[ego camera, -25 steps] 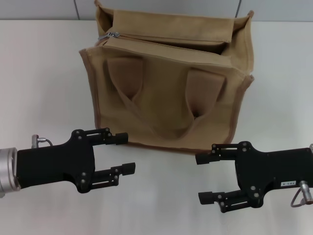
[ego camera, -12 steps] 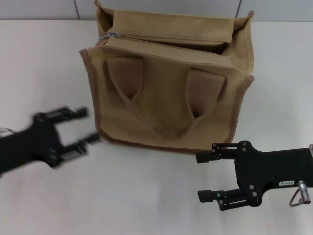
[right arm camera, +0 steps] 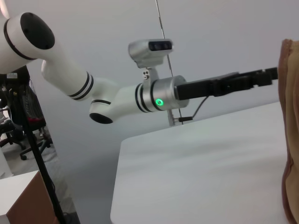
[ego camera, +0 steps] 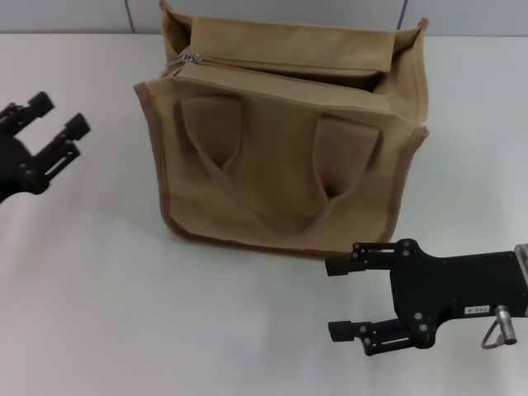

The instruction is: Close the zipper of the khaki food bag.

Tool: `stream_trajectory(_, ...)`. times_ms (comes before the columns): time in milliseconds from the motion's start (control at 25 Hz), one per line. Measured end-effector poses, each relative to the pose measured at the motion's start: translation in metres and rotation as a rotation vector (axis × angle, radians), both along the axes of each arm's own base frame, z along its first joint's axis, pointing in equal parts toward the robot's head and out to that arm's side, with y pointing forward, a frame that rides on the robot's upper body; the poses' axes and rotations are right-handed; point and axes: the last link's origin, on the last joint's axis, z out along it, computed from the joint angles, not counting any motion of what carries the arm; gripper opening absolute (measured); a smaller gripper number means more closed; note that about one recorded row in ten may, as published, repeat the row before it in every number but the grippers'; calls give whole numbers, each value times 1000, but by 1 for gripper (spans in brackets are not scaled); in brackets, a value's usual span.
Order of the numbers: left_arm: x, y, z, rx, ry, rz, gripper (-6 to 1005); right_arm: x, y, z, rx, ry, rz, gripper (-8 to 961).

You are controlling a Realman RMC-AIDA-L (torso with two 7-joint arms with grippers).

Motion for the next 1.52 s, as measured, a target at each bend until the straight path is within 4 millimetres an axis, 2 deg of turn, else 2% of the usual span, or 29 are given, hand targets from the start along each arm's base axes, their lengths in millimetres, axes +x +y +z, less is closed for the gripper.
stream_trajectory(80, 7, 14, -11, -29, 14, -8, 628, -1, 1, -1, -3, 2, 2, 784)
stream_trajectory(200, 7, 14, -11, -29, 14, -8, 617, -2, 1, -1, -5, 4, 5, 784)
stream_trajectory(240, 18, 26, -25, -79, 49, -41, 613, -2, 1, -1, -6, 5, 5, 784)
stream_trajectory(320, 24, 35, -36, -126, 94, -56, 605, -3, 1, -1, -8, 6, 6, 784)
stream_trajectory(400, 24, 35, -36, -126, 94, -56, 597, -2, 0, -1, -8, 7, 4, 784)
stream_trajectory(520, 35, 51, -50, -156, 120, -53, 586, -1, -1, -1, -9, 8, -1, 784)
stream_trajectory(760, 38, 58, -52, -113, 103, -40, 563, -1, -2, -2, -10, 12, -6, 784)
stream_trajectory(960, 37, 59, -39, 15, -12, 1, 543, -1, -1, -3, -8, 20, -8, 785)
stream_trajectory(1520, 39, 54, -40, 11, -53, -7, 490, -3, -1, -1, 7, 44, 0, 785)
